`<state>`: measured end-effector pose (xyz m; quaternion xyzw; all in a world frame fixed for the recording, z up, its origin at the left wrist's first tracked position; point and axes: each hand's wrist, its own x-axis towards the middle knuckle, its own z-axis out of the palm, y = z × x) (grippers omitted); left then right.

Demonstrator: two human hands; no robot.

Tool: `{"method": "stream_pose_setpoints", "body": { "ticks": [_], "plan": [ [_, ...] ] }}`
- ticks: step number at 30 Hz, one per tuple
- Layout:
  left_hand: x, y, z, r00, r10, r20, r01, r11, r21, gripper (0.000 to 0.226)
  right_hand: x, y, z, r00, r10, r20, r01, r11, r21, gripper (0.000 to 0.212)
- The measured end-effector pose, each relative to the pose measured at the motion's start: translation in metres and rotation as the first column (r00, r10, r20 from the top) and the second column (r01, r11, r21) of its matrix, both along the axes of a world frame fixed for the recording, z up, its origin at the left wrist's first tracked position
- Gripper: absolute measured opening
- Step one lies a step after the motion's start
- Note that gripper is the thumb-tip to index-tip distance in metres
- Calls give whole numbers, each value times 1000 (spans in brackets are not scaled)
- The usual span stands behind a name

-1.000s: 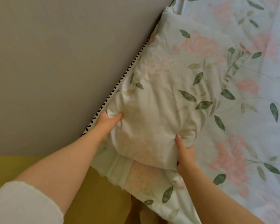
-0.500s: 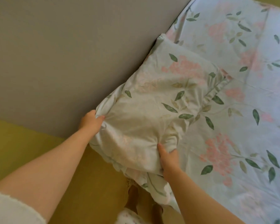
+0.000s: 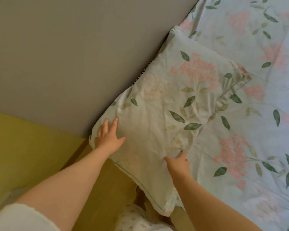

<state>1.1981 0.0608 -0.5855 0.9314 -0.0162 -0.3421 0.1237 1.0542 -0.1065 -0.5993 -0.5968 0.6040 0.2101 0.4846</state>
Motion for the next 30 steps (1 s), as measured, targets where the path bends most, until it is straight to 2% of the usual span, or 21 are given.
{"method": "stream_pose_setpoints", "body": {
  "ticks": [2, 5, 7, 9, 10, 13, 15, 17, 19, 23, 26, 30],
  "plan": [
    [5, -8, -2, 999, 7, 40, -6, 1000, -30, 80, 10, -7, -3, 984, -162, 73, 162, 987, 5, 84],
    [30, -9, -12, 971, 233, 48, -228, 970, -83, 86, 20, -18, -6, 929, -345, 132, 333, 937, 103, 84],
    [48, -10, -19, 927, 373, -42, -375, 916, -143, 87, 27, -22, -7, 893, -417, 168, 387, 903, 186, 77],
    [55, -16, -19, 908, 411, -79, -419, 884, -209, 78, 34, -21, -8, 867, -437, 240, 409, 899, 159, 65],
    [56, -19, -18, 906, 421, -48, -421, 878, -227, 74, 37, -20, -6, 856, -438, 274, 420, 899, 125, 61],
    [50, -24, -12, 901, 427, 78, -409, 896, -175, 64, 40, -16, -3, 881, -388, 269, 379, 921, 86, 56],
    [41, -27, -6, 924, 364, 119, -360, 932, -51, 59, 34, -13, 2, 944, -280, 175, 267, 959, 93, 57],
    [30, -36, -1, 946, 299, 124, -302, 953, 9, 57, 28, -13, 6, 978, -185, 101, 175, 980, 99, 65],
    [14, -53, 11, 963, 253, 90, -251, 967, -30, 57, 22, -18, 14, 985, -146, 91, 139, 987, 84, 70],
    [-26, -92, 41, 983, 182, 13, -177, 971, -159, 56, 9, -33, 40, 983, -133, 129, 121, 988, 99, 64],
    [-60, -120, 62, 973, 226, -52, -232, 937, -262, 54, -7, -52, 63, 979, -70, 194, 50, 993, 104, 62],
    [-113, -157, 84, 945, 323, -61, -323, 879, -352, 49, -45, -84, 92, 967, -21, 256, -14, 991, 137, 58]
  ]
}}
